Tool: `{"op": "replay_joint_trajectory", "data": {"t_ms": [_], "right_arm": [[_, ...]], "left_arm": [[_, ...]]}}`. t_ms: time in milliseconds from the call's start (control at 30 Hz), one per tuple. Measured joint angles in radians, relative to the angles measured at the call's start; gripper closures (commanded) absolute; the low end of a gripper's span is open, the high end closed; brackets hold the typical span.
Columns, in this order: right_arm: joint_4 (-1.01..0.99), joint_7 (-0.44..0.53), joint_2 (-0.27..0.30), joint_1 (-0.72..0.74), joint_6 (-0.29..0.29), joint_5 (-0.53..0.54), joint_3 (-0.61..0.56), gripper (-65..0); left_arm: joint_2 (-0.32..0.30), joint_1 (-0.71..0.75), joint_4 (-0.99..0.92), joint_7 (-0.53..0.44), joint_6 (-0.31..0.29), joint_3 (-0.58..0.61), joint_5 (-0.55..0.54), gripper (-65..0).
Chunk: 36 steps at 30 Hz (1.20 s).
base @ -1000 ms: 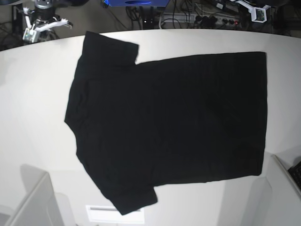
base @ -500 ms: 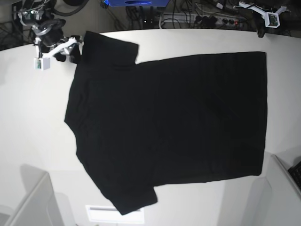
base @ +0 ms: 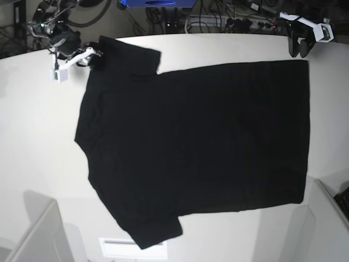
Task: Fold the T-shirt properly
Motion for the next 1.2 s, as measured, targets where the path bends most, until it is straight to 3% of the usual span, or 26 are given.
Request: {"op": "replay_joint_trajectory", "data": {"t_ms": [100,233,333,367,467,533,600,667,733,867,1067,1200], "right_arm": [[-0.038,0.019,0.002,0.015,0.004,0.021,-0.002,-31.4],[-0.054,0.038,0.008,0.022,0.011,0.021,-0.042,-31.2],[-0.053,0.045,0.007,0.011,0.016,0.028,-0.095,-30.8],[-0.054,0.045,0.007,0.009,0.018,0.029,-0.1,-30.6],[-0.056,0.045,0.002,0.009,0.018,0.034,-0.101,-29.4],[-0.059,0.044,0.003,0.009,0.018,0.033,-0.101,-20.6],[-0.061,0.032,0.005,0.008,0.016,0.02,-0.101,-2.6],[-0.064,0.028,0.005,0.004,0.014,0.021,-0.107,0.0],[-0.064,0.024,0.008,0.003,0.014,0.021,-0.107,0.0],[-0.064,0.021,0.008,0.005,0.014,0.021,-0.107,0.0],[-0.064,0.021,0.008,0.005,0.014,0.021,-0.107,0.0],[-0.064,0.021,0.008,0.006,0.014,0.02,-0.109,0.0]], "left_arm": [[0.001,-0.027,-0.038,0.015,-0.002,-0.035,-0.121,-18.4],[0.001,-0.085,-0.114,0.175,0.017,-0.14,-0.238,-18.4],[0.011,-0.149,-0.162,0.284,-0.076,-0.212,-0.252,-18.4],[0.027,-0.171,-0.177,0.317,-0.132,-0.243,-0.251,-18.6],[0.094,-0.249,-0.226,0.452,-0.211,-0.363,-0.252,-18.6],[0.113,-0.299,-0.272,0.576,-0.243,-0.438,-0.249,-18.8],[0.109,-0.354,-0.324,0.682,-0.285,-0.504,-0.248,-18.8],[0.105,-0.397,-0.357,0.743,-0.316,-0.551,-0.244,-18.9],[0.106,-0.419,-0.378,0.764,-0.347,-0.568,-0.246,-22.9],[0.111,-0.425,-0.391,0.771,-0.348,-0.569,-0.243,-33.9],[0.111,-0.496,-0.391,0.772,-0.348,-0.567,-0.245,-34.4],[0.105,-0.508,-0.391,0.771,-0.334,-0.492,-0.243,-34.6]]}}
